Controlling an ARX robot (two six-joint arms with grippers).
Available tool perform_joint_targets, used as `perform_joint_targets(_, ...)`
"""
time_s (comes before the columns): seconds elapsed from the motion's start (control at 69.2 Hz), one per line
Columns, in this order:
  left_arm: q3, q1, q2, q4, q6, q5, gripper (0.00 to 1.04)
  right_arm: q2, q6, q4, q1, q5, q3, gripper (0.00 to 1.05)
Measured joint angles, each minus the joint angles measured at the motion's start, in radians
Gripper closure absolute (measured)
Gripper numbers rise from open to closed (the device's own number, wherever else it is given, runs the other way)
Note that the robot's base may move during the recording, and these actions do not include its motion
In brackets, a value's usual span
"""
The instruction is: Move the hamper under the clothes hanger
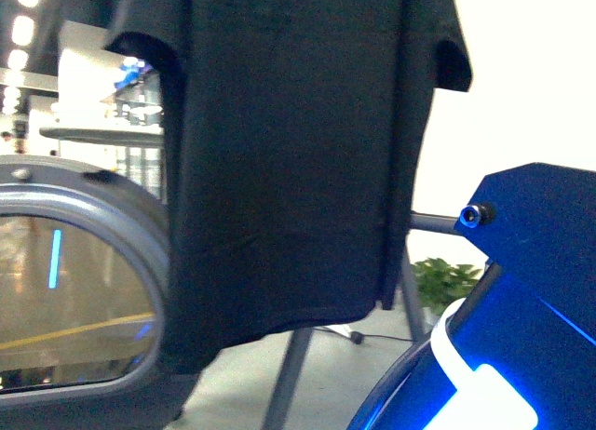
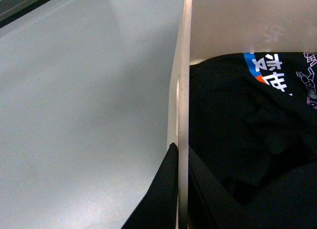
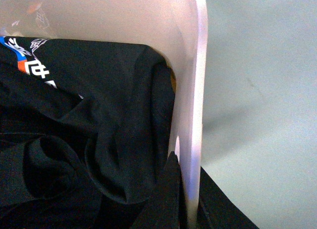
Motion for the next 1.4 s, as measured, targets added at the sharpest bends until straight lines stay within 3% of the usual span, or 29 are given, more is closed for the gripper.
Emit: perform_joint_targets(1.402,0.002,-0.027,0.0,0.0,-0.001,0.023,1.01,-0.005,-0.001,0.0,-0.031,0.018,-0.005,1.02)
